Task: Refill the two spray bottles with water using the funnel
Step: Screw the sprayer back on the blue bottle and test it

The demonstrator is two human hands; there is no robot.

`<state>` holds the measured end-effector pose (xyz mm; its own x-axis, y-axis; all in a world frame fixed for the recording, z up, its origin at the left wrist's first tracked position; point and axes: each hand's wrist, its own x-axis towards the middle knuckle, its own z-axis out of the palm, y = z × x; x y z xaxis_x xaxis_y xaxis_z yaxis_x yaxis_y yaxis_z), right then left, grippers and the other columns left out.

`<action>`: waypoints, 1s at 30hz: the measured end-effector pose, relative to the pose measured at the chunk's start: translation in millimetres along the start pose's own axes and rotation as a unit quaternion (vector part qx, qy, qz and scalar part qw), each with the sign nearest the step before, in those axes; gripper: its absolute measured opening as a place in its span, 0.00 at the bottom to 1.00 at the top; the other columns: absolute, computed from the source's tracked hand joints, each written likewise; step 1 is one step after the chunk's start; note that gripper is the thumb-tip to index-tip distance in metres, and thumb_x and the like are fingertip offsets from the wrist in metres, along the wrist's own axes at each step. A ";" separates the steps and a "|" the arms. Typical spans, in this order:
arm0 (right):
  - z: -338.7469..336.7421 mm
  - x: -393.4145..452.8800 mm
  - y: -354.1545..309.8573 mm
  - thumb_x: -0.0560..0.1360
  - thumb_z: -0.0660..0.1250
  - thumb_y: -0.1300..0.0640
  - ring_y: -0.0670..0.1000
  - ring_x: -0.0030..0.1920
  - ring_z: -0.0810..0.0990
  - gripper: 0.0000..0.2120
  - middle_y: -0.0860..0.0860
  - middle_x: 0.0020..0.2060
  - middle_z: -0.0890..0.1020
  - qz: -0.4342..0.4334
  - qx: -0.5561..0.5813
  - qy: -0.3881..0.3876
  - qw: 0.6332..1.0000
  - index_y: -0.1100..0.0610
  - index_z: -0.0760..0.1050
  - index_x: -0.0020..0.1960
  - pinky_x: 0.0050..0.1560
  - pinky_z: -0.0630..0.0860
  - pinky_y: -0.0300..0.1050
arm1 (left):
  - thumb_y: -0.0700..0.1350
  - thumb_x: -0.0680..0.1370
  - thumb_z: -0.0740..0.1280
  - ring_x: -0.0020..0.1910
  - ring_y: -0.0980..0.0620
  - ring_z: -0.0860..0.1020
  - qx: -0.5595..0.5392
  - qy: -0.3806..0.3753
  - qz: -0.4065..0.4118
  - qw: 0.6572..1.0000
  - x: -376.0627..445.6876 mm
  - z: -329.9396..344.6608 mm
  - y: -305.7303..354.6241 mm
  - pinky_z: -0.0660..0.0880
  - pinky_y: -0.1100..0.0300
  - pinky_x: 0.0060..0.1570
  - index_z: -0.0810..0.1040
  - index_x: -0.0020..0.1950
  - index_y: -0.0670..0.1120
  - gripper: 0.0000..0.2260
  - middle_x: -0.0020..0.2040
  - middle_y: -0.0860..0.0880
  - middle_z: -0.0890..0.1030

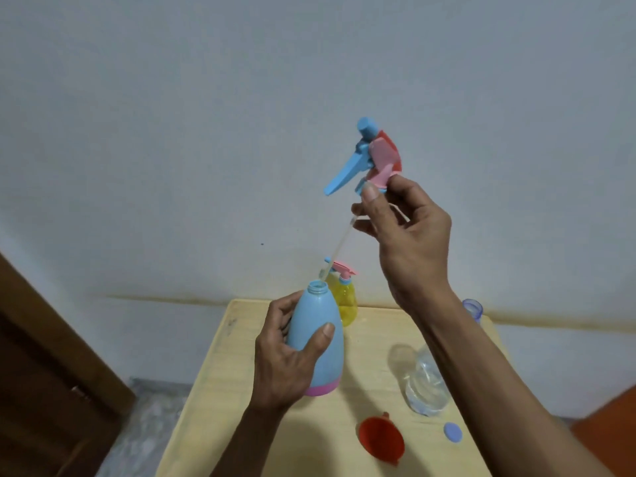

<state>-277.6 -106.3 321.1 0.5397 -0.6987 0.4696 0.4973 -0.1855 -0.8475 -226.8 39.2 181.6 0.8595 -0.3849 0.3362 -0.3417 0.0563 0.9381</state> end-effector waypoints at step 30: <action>14.0 -74.7 51.5 0.73 0.78 0.54 0.56 0.51 0.82 0.12 0.63 0.52 0.84 0.186 -0.047 -0.064 0.979 0.57 0.84 0.54 0.60 0.79 0.60 | 0.65 0.70 0.66 0.51 0.63 0.79 0.019 -0.045 0.031 0.998 7.9 -26.0 11.8 0.75 0.72 0.42 0.73 0.55 0.62 0.16 0.52 0.66 0.79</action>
<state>-282.8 -54.0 245.8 0.7553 -0.6390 0.1456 0.1880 -0.0017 -0.9822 -214.1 60.7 197.5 0.7991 -0.4630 0.3835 -0.4091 0.0486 0.9112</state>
